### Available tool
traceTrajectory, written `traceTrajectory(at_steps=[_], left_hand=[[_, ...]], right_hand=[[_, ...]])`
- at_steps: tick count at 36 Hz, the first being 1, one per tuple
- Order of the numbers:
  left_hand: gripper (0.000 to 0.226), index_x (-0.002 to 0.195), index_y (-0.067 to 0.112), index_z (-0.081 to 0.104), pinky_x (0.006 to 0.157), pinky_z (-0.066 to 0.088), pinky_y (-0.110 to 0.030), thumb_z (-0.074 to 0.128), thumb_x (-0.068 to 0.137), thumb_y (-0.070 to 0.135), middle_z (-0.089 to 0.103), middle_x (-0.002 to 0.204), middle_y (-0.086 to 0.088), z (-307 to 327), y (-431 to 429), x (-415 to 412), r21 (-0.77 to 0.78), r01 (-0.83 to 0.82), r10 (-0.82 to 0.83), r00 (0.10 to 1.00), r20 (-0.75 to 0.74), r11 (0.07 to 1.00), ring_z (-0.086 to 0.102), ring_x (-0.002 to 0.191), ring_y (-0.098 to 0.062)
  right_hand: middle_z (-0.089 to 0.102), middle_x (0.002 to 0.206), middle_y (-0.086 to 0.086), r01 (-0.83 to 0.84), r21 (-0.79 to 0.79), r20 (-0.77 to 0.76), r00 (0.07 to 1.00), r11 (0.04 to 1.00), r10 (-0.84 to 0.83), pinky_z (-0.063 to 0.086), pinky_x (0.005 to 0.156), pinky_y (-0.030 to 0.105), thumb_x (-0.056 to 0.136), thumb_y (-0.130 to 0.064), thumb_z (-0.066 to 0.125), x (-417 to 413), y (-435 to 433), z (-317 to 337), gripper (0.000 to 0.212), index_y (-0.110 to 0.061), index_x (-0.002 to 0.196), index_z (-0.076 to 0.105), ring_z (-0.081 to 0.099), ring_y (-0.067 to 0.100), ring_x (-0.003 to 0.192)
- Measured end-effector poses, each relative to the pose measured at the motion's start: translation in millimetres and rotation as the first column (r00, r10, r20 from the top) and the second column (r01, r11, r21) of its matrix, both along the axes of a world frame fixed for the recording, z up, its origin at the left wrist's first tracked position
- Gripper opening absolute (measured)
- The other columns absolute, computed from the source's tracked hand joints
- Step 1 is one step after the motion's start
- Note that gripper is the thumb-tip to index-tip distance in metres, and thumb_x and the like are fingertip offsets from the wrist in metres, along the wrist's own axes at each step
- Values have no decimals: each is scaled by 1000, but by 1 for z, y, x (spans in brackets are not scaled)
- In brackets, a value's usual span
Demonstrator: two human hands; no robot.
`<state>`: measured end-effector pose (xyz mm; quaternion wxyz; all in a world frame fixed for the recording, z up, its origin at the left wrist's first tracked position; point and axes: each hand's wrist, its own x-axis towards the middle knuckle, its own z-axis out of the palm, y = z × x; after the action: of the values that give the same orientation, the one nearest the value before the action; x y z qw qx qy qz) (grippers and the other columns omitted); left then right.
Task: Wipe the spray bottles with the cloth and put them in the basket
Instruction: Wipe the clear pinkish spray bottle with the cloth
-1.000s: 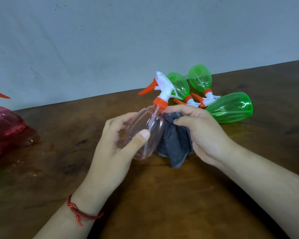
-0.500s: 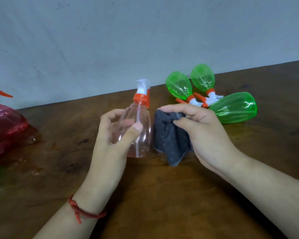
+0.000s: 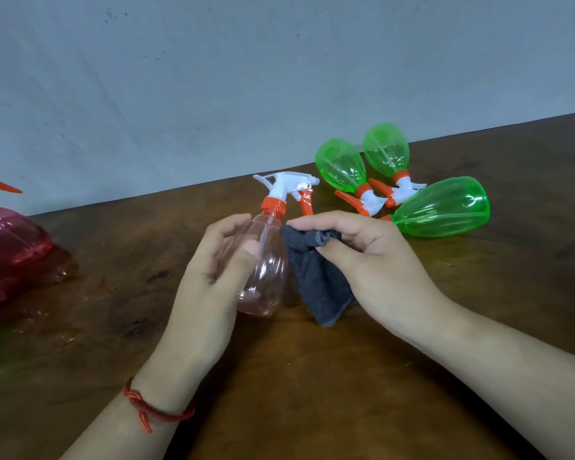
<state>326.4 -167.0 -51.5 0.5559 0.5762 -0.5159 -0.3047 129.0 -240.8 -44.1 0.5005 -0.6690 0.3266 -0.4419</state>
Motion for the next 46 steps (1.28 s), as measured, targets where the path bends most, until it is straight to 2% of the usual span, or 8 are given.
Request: traceTrajectory(at_steps=[4,8,13,17,21,26,31,46], left_hand=[[61,141,42,59,97,61,-58,82,85,46,69,139,11,-3,-1,-1,-3,-19,20,999,49,1000,69,127,-21],[58,142,36,60,95,61,-36,79,87,35,70,139,8,-4,0,-1,-19,15,-14,998,59,1000,69,126,-18],[57,140,37,62,83,59,-47,80,86,35,69,140,3,-3,1,-7,5,79,-78,996,-50,997,70,121,-30],[59,138,39,63,78,61,-46,81,82,42,69,138,3,-3,2,-16,-4,106,-106,994,-41,994,73,113,-29],[58,136,40,64,91,62,-53,82,81,46,70,138,5,-1,5,-21,-39,93,-92,996,15,995,70,124,-26],[59,136,40,62,93,60,-66,82,81,48,70,139,6,-1,6,-22,-39,88,-86,995,57,995,69,126,-27],[57,136,36,62,101,59,-48,79,83,47,72,136,3,-1,6,-25,-31,104,-103,994,26,994,69,127,-22],[61,136,45,59,86,65,-46,81,80,51,68,135,13,-6,6,-26,-6,113,-110,980,168,994,72,119,-23]], right_hand=[[79,114,-13,29,-51,58,998,998,-26,55,108,39,102,6,56,-2,-6,6,39,-21,117,80,71,6,115],[79,117,-8,312,-53,316,906,949,-280,52,112,45,97,7,56,-16,-30,19,38,-21,113,78,71,13,118],[76,117,-7,537,-234,352,824,810,-445,50,99,19,104,2,55,-31,-44,24,27,-12,120,72,69,4,116],[74,129,-9,377,-457,90,920,805,-380,49,114,32,101,4,59,-20,-38,5,37,-18,125,76,64,3,129],[68,139,-6,214,-663,-118,917,717,-382,38,119,20,99,9,57,-12,-29,-6,43,-12,132,73,53,6,142],[64,146,-6,91,-710,-208,920,698,-331,37,121,22,102,4,54,-6,-25,-1,43,-14,138,70,48,7,147],[63,148,-4,-4,-724,-254,931,690,-261,40,123,34,102,4,51,-9,-30,0,43,-12,138,70,47,9,148],[63,148,-2,-61,-794,-300,905,605,-302,45,119,34,105,-5,47,-17,-36,4,40,-13,137,70,51,13,145]])
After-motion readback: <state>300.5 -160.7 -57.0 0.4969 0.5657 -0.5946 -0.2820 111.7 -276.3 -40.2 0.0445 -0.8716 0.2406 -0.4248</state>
